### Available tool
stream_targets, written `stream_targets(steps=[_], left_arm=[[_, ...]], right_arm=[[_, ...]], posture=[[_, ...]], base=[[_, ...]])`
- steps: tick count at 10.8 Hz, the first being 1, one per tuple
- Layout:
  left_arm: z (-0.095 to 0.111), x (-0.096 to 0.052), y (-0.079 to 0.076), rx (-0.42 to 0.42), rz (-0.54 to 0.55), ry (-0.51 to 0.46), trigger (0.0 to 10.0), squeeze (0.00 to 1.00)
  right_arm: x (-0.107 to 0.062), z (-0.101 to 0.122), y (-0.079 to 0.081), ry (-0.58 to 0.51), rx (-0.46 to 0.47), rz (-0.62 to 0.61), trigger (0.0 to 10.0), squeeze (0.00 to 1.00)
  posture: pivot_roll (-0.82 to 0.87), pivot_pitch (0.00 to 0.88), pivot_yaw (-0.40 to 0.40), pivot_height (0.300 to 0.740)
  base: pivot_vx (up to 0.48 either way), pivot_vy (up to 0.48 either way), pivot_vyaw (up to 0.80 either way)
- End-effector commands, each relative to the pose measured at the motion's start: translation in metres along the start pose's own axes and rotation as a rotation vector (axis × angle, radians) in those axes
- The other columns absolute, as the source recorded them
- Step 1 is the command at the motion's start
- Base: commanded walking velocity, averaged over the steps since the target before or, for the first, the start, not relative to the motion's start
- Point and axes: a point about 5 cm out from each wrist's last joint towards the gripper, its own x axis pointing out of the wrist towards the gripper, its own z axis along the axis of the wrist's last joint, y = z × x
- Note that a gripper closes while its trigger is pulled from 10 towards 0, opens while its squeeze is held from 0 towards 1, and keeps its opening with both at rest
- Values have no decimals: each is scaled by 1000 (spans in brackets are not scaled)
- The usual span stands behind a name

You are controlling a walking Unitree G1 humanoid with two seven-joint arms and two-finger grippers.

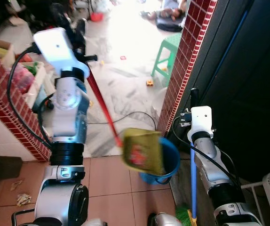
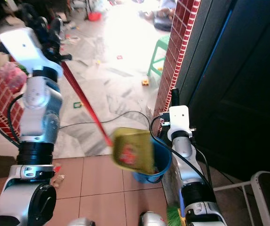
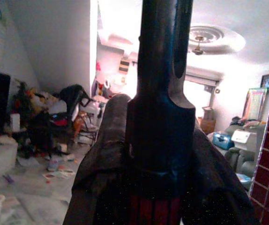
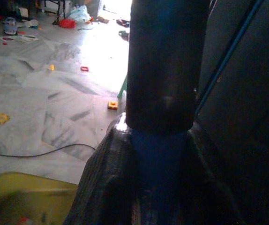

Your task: Sweep floor

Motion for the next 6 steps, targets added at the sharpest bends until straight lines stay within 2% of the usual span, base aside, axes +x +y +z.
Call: stream_targets(steps=[1, 4, 6], left_arm=[[23, 10, -17, -19, -34, -117, 10000, 0], [28, 17, -37, 61, 22, -195, 10000, 0], [30, 21, -51, 84, 26, -232, 10000, 0]], right_arm=[[3, 10, -2, -42, -4, -3, 10000, 0], [3, 10, -2, -39, -2, -11, 10000, 0], [3, 10, -1, -43, -3, -13, 10000, 0]], posture=[[-71, 0, 2, 740], [-76, 0, 8, 740], [-83, 0, 14, 740]], base=[[0, 0, 0], [0, 0, 0], [0, 0, 0]])
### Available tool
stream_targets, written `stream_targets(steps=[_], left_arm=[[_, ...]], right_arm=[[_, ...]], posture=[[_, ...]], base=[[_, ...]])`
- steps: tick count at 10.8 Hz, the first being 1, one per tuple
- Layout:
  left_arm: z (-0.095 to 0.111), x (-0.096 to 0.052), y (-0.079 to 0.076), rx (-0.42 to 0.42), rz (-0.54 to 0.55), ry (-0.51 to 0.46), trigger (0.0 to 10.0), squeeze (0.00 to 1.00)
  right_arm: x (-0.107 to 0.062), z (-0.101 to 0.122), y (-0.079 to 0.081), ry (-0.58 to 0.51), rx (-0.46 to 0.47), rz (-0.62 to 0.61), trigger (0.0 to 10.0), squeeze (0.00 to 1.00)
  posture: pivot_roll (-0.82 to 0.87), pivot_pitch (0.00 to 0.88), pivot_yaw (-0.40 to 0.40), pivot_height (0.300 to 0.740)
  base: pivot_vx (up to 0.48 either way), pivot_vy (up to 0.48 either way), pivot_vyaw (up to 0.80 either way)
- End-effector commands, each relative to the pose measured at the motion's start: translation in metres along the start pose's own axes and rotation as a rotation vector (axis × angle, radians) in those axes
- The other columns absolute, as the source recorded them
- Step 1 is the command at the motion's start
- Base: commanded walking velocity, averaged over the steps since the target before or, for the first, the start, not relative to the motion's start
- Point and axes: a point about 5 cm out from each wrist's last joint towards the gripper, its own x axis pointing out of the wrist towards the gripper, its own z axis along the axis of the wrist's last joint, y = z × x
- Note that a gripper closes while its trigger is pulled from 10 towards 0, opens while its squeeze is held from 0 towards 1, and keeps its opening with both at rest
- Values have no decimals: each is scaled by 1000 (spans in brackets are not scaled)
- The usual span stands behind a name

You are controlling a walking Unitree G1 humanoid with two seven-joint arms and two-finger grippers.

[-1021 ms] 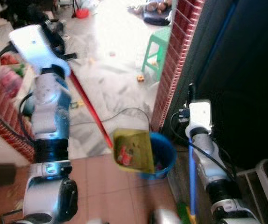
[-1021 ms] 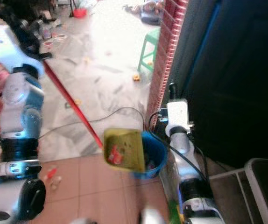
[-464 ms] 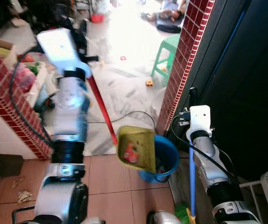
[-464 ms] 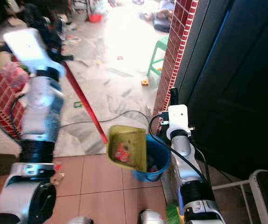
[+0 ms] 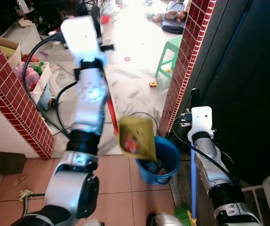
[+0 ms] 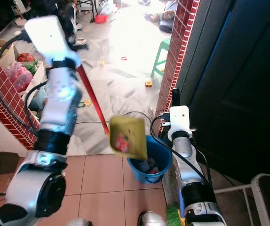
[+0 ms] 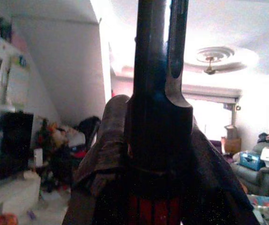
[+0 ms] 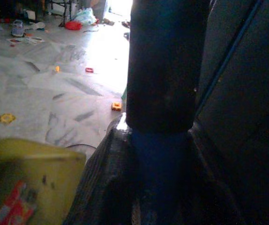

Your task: Sweep floor

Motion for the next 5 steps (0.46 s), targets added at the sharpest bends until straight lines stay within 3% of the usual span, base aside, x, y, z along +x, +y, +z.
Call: stream_targets(steps=[1, 4, 5], left_arm=[[23, 5, -22, -4, -57, -137, 10000, 0], [10, -25, -61, -37, -194, -125, 10000, 0], [7, -29, -66, -45, -221, -117, 10000, 0]], right_arm=[[2, 11, -2, -45, -3, -12, 10000, 0], [0, 9, -2, -43, -1, -21, 10000, 0], [0, 9, -2, -43, -2, -21, 10000, 0]], posture=[[-88, 0, 23, 740], [-92, 0, 29, 740], [-89, 0, 28, 740]], base=[[0, 0, 0], [0, 0, 0], [0, 0, 0]])
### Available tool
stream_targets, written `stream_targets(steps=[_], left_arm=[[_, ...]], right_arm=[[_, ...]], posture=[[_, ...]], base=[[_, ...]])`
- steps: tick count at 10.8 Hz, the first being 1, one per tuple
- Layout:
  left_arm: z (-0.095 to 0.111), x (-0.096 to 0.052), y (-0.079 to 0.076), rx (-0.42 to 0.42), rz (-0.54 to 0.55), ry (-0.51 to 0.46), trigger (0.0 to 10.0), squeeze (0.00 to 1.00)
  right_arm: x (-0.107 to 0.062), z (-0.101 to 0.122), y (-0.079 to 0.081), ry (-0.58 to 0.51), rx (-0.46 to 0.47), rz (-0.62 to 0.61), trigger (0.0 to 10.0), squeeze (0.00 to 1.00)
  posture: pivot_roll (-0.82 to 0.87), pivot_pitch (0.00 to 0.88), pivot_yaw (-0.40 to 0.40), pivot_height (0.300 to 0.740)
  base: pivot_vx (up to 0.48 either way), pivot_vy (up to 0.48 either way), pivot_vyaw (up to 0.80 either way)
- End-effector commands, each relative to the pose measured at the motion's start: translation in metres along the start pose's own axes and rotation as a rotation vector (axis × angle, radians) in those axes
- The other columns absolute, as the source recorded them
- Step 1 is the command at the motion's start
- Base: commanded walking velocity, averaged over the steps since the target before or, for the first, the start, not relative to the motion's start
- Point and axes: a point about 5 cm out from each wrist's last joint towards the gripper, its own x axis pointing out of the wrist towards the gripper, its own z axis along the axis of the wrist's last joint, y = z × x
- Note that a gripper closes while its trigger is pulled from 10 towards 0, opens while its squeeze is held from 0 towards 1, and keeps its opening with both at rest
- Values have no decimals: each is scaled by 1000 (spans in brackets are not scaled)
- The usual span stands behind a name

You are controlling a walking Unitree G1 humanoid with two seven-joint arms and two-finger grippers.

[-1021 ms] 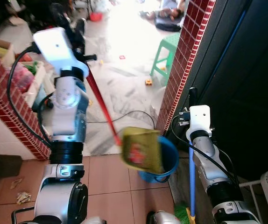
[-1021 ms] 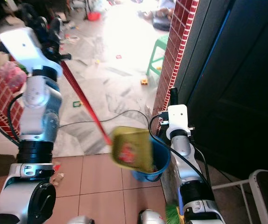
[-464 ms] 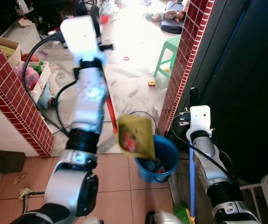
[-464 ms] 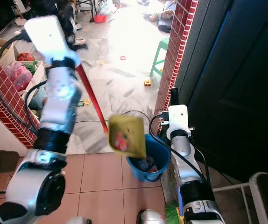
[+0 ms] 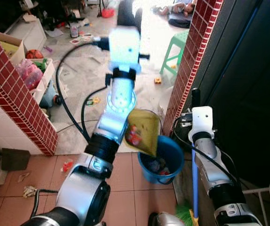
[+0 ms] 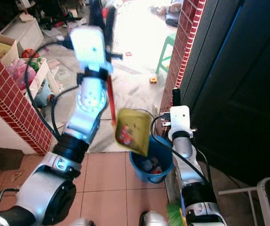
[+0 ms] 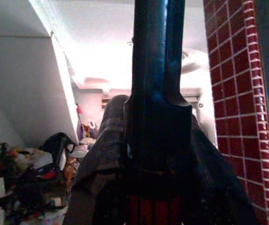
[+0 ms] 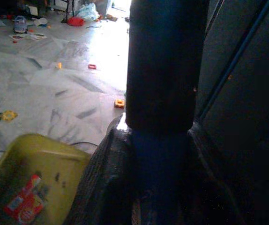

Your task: Sweep floor

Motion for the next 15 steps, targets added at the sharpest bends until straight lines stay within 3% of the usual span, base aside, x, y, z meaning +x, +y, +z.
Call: stream_targets(steps=[1, 3, 4, 7, 9, 10, 11, 13, 14, 15], left_arm=[[12, -2, -17, -44, -50, -68, 10000, 0], [8, -26, -49, -74, -277, -91, 10000, 0], [8, -29, -53, -82, -313, -98, 10000, 0], [23, -48, -91, -241, -645, -103, 10000, 0], [36, -65, -107, -230, -885, -173, 10000, 0], [42, -69, -111, -209, -938, -204, 10000, 0], [45, -67, -109, -226, -929, -199, 10000, 0], [53, -52, -94, -169, -854, -252, 10000, 0], [58, -41, -86, -172, -784, -255, 10000, 0], [67, -15, -58, -151, -589, -277, 10000, 0]], right_arm=[[2, 9, -1, -41, 4, -4, 10000, 0], [3, 10, 1, -44, 5, -1, 10000, 0], [3, 10, 1, -45, 5, -2, 10000, 0], [3, 10, -1, -46, 2, -5, 10000, 0], [3, 9, -2, -45, 0, -5, 10000, 0], [4, 9, -2, -44, -1, -4, 10000, 0], [5, 10, -2, -44, -2, -3, 10000, 0], [6, 10, -2, -43, -4, -6, 10000, 0], [6, 10, -2, -42, -5, -7, 10000, 0], [6, 10, -3, -44, -4, -7, 10000, 0]], posture=[[-87, 0, 27, 740], [-83, 0, 28, 740], [-83, 0, 28, 740], [-86, 0, 28, 740], [-84, 0, 25, 740], [-83, 0, 25, 740], [-82, 0, 24, 740], [-85, 0, 23, 740], [-85, 0, 23, 740], [-83, 0, 22, 740]], base=[[0, 0, 0], [0, 0, 0], [0, 0, 0], [0, 0, 0], [0, 0, 0], [0, 0, 0], [0, 0, 0], [0, 0, 0], [0, 0, 0], [0, 0, 0]])
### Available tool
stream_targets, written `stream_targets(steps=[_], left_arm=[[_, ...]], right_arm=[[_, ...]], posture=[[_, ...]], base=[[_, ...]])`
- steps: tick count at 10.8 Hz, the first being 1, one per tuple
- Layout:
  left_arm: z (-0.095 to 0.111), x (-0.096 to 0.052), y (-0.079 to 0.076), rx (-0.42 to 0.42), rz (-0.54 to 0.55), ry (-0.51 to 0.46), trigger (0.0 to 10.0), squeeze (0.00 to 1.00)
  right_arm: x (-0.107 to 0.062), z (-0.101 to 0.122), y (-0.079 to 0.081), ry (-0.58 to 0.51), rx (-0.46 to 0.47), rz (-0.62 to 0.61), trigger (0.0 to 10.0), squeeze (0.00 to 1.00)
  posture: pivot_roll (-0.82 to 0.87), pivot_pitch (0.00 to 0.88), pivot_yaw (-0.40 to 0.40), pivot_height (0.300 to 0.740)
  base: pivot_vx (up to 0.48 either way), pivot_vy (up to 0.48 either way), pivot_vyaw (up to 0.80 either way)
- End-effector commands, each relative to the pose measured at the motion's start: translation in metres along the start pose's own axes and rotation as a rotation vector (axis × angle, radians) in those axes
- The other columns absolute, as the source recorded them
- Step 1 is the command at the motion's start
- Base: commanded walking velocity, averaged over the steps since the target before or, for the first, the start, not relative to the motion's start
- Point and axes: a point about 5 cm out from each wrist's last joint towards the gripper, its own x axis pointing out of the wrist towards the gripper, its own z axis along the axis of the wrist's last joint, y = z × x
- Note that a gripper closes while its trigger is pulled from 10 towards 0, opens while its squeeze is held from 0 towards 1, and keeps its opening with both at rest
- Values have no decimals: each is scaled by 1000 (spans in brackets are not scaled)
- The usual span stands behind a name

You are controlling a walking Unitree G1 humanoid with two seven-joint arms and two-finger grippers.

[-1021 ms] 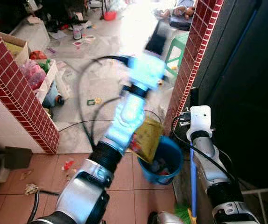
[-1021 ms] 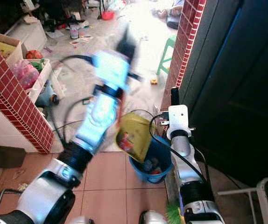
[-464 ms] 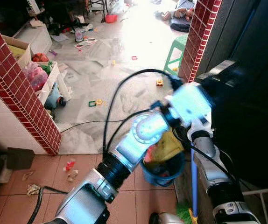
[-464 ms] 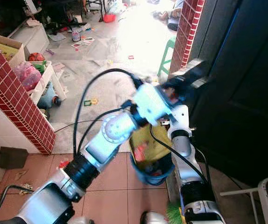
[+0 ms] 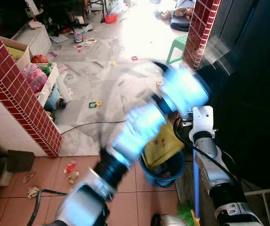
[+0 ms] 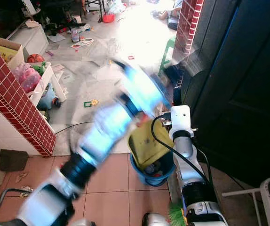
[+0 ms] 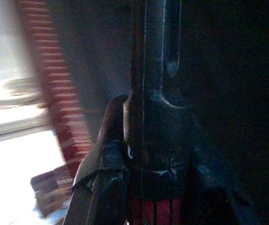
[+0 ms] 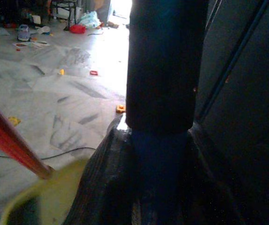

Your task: Sweep floor

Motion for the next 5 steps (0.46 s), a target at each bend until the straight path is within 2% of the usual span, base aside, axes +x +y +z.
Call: stream_targets(steps=[1, 2, 3, 4, 5], left_arm=[[40, 15, 31, 82, 134, -167, 10000, 0], [54, 15, 64, 150, 274, -189, 10000, 0], [59, 14, 74, 168, 319, -194, 10000, 0], [73, 8, 107, 276, 419, -193, 10000, 0], [70, 2, 118, 321, 451, -155, 10000, 0]], right_arm=[[5, 9, -1, -38, 5, -3, 10000, 0], [6, 9, -1, -38, 4, -1, 10000, 0], [6, 9, -1, -39, 4, 0, 10000, 0], [8, 11, 2, -42, 2, 6, 10000, 0], [9, 11, 3, -44, -1, 8, 10000, 0]], posture=[[-79, 0, 21, 740], [-69, 0, 16, 740], [-69, 0, 16, 740], [-64, 0, 13, 740], [-46, 0, 4, 740]], base=[[0, 0, 0], [0, 0, 0], [0, 0, 0], [0, 0, 0], [0, 0, 0]])
